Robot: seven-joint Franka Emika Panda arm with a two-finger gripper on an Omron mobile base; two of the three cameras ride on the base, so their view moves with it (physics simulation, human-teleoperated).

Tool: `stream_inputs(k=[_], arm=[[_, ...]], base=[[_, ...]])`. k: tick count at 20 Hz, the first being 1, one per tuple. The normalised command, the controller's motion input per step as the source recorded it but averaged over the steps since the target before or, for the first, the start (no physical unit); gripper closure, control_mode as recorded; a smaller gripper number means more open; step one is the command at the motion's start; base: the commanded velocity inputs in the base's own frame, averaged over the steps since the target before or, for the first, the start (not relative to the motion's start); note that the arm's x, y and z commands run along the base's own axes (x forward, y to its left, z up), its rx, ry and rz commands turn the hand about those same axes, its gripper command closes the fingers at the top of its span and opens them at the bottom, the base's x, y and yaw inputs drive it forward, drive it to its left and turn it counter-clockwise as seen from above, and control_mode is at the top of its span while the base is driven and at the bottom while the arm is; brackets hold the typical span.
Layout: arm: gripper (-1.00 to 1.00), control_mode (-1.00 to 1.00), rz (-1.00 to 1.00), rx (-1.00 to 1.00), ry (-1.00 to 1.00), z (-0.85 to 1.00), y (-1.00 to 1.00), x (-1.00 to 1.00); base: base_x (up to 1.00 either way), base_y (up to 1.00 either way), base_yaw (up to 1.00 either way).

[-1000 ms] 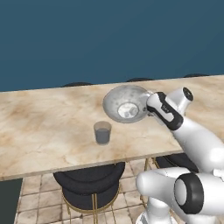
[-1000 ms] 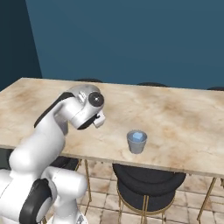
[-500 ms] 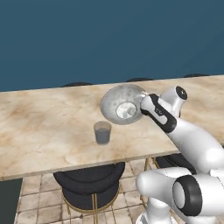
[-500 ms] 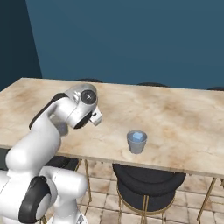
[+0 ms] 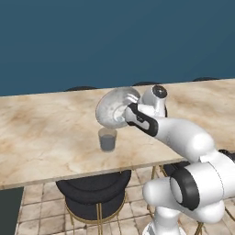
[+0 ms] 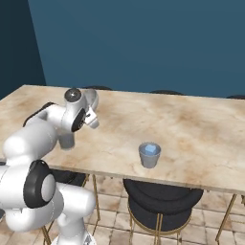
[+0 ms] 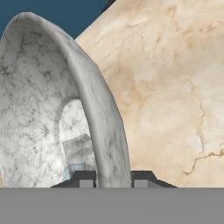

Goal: There are four ice cubes in the ice bowl. Place two ice cubes in each glass of water.

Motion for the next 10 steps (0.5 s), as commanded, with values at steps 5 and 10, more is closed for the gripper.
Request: stream_inputs(k=[5,10], arm=[[1.0,-1.0,0.0,0.0,-0.03,0.0,0.0,0.01],[1.0,-1.0,0.05,0.0,-0.14,0.0,-0.04,0.02]], base=[[0.0,0.0,0.0],[0.0,0.0,0.0]])
